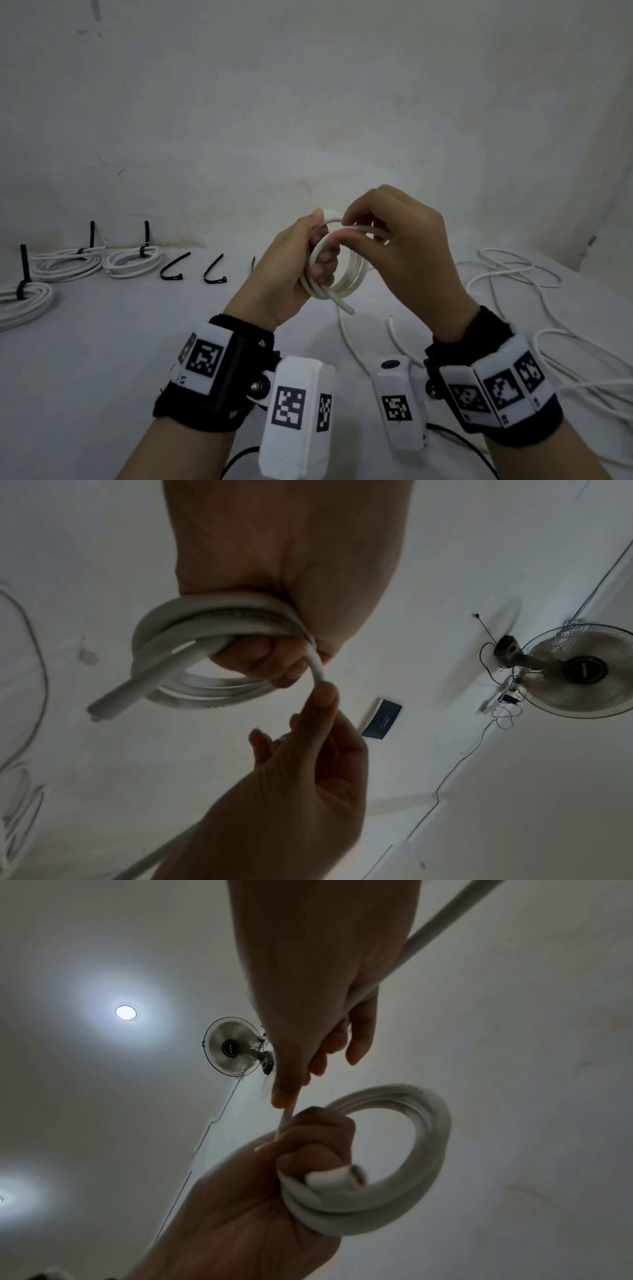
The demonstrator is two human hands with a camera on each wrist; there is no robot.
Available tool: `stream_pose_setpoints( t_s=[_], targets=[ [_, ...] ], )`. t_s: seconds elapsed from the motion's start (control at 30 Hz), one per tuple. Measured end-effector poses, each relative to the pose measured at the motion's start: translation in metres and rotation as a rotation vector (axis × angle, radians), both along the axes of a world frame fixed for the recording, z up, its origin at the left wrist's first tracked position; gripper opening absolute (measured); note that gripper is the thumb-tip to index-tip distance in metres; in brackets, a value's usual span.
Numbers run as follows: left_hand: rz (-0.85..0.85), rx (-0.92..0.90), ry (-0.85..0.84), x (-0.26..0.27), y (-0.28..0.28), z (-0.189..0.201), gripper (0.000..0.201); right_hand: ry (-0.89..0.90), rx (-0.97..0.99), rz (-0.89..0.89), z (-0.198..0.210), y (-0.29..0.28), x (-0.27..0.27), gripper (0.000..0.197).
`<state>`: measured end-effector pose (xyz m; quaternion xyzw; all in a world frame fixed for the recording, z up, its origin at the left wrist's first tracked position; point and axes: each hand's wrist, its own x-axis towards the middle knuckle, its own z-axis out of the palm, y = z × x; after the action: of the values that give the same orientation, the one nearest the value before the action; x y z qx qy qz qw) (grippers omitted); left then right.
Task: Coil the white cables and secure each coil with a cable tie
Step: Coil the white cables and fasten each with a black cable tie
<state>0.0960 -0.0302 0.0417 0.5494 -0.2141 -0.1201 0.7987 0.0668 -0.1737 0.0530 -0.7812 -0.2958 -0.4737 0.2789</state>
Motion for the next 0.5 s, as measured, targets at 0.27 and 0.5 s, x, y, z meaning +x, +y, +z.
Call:
stream_pose_setpoints(
  t_s=[0.27, 0.5],
  targets=[
    [-0.072, -0.13, 0.1, 0.0, -0.001, 0.0, 0.039, -0.092, -0.005, -0.055, -0.013, -0.016, 0.023, 0.018],
    [-0.141, -0.144, 0.14, -0.004, -0.001, 0.001, 0.039, -0.022, 0.107, 0.06, -0.019, -0.015, 0.029, 0.018]
  ],
)
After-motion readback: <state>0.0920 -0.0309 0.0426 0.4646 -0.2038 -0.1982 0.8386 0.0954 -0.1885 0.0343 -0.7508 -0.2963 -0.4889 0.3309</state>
